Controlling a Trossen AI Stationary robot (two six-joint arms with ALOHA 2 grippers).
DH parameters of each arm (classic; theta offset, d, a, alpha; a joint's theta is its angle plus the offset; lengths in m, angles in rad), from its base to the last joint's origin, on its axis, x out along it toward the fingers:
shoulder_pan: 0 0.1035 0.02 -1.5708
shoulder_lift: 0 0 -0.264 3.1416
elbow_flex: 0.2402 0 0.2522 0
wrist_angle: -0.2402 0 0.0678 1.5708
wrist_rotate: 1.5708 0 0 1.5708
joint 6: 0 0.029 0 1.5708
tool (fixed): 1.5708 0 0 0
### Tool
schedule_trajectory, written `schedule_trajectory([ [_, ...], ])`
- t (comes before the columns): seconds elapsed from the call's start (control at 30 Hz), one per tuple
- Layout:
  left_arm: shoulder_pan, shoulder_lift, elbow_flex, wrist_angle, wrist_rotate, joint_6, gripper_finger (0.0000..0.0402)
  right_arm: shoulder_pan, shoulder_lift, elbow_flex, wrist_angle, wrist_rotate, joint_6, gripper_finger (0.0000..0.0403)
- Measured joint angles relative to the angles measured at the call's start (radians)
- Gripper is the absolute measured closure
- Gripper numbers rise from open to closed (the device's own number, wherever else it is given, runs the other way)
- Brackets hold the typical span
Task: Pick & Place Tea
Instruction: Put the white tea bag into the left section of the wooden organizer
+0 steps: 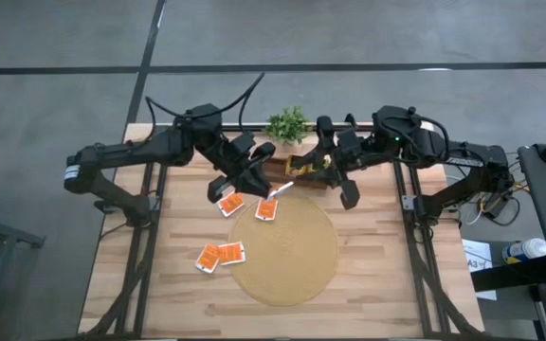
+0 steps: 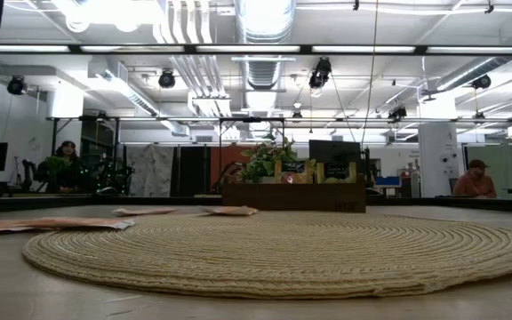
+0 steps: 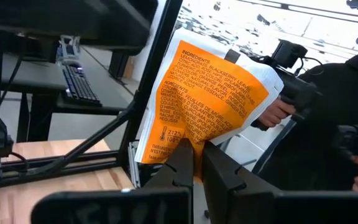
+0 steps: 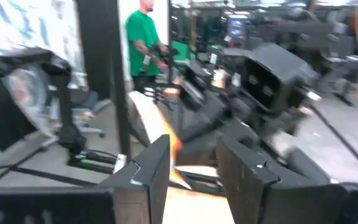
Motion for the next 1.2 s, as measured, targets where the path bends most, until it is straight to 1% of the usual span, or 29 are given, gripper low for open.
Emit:
schedule_trajectory([
  [0.07,0.005,0.002,0.0,0.0,0.0,0.0,0.039,0.0,0.0,0.0,0.016,-0.048,0.007,0.0277],
  [0.13,0.007,0.002,0.0,0.0,0.0,-0.001,0.039,0.001,-0.001,0.0,0.017,-0.073,0.009,0.0278],
  [0.43,0.02,0.003,0.0,0.0,0.0,-0.019,0.039,0.01,0.01,0.0,0.017,-0.09,0.029,0.0279],
  [0.93,0.026,0.016,-0.003,-0.001,0.0,-0.05,0.039,0.01,0.052,0.005,0.046,-0.09,0.022,0.0283],
  [1.0,0.026,0.016,-0.003,-0.001,0.0,-0.051,0.039,0.011,0.052,0.008,0.04,-0.09,0.014,0.0293],
  [1.07,0.026,0.016,-0.003,-0.001,0.0,-0.051,0.039,0.011,0.054,0.012,0.03,-0.089,0.004,0.0314],
  [1.2,0.025,0.016,-0.003,-0.001,0.0,-0.051,0.039,0.01,0.055,0.015,0.025,-0.088,0.003,0.0382],
])
